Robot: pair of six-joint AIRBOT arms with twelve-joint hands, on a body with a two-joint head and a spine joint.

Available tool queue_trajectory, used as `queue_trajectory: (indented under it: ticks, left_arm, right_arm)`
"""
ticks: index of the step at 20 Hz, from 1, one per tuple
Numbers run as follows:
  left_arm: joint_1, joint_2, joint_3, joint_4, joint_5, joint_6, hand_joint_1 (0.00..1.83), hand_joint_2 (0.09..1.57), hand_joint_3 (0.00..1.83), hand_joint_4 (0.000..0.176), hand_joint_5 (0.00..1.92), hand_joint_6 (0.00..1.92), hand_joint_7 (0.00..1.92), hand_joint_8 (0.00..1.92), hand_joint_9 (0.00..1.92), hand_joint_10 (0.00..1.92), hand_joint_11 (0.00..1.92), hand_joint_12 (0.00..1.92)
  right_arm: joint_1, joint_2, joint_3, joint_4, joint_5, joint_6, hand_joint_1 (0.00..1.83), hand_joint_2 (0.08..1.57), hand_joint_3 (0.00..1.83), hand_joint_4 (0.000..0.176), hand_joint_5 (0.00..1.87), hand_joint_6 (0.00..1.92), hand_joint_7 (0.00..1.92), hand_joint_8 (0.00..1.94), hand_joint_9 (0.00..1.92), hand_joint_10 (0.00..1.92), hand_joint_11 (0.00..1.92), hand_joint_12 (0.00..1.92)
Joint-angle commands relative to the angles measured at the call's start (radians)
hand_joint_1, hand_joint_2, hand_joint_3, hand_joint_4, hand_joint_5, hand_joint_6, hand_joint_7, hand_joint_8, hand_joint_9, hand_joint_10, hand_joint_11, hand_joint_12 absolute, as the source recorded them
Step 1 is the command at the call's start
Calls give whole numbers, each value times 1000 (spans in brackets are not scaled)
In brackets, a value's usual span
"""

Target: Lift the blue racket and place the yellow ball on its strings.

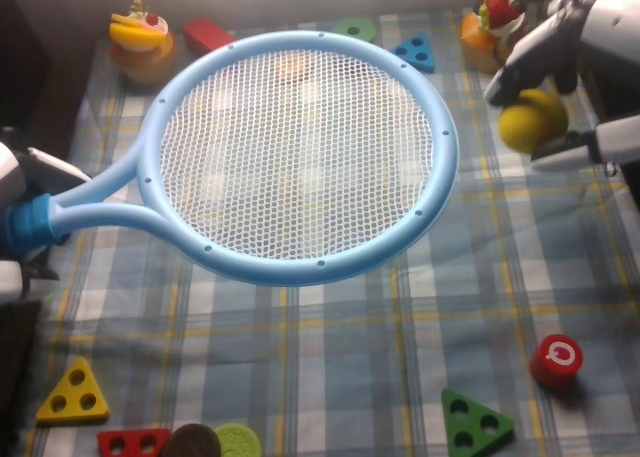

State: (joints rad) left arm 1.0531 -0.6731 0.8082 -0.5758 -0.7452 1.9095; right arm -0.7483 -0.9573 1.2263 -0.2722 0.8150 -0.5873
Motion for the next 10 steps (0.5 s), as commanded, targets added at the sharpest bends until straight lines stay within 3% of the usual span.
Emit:
queue_trajectory:
  ticks: [1, 2, 5, 6, 7, 8, 9, 10]
  left_arm:
    - [-10, 1, 10, 1, -97, -5, 1792, 1253, 0, 176, 918, 1921, 1247, 1921, 1484, 1921, 1588, 1921]
    - [-10, -2, 15, -2, -88, -5, 1786, 1254, 0, 176, 920, 1921, 1248, 1921, 1480, 1921, 1586, 1921]
    - [-30, -23, 31, 4, -63, -5, 1759, 1284, 0, 176, 893, 1921, 1253, 1921, 1481, 1921, 1577, 1921]
    - [-41, -33, 37, 11, -54, -5, 1796, 1260, 0, 176, 862, 1921, 1233, 1921, 1471, 1921, 1565, 1921]
    - [-54, -44, 45, 20, -42, -5, 1807, 1231, 0, 176, 839, 1921, 1206, 1921, 1447, 1921, 1541, 1921]
    - [-67, -57, 53, 29, -29, -5, 1819, 1208, 0, 176, 838, 1921, 1192, 1921, 1439, 1921, 1544, 1921]
    - [-76, -64, 59, 39, -20, -5, 1829, 1180, 0, 176, 910, 1921, 1216, 1921, 1455, 1921, 1560, 1921]
    - [-86, -69, 62, 48, -13, -5, 1831, 1169, 0, 176, 945, 1921, 1218, 1921, 1469, 1921, 1582, 1921]
  right_arm:
    - [13, 2, -8, 33, 157, -1, 1390, 1047, 2, 0, 1035, 858, 1217, 539, 1018, 1046, 750, 1358]
    - [13, 12, -17, 34, 197, -1, 1387, 1072, 3, 0, 990, 929, 1142, 694, 951, 1146, 690, 1430]
    - [29, -1, -22, 19, 253, -1, 1389, 1078, 1, 0, 932, 938, 1133, 732, 986, 1120, 780, 1166]
    - [49, -10, -21, -3, 252, -1, 1388, 1075, 0, 0, 944, 952, 1136, 708, 997, 1081, 817, 1101]
    - [72, -23, -18, -25, 246, -1, 1397, 1043, 0, 0, 1010, 800, 1258, 495, 1073, 1039, 879, 1137]
    - [97, -40, -11, -55, 229, -1, 1303, 1031, 4, 0, 1053, 762, 1298, 528, 1107, 758, 808, 1129]
    - [121, -53, -6, -81, 213, -1, 1272, 1045, 0, 0, 1034, 800, 1270, 601, 1112, 596, 593, 1094]
    - [149, -66, -2, -110, 193, -1, 1265, 1041, 1, 0, 1052, 771, 1260, 633, 1105, 538, 505, 1177]
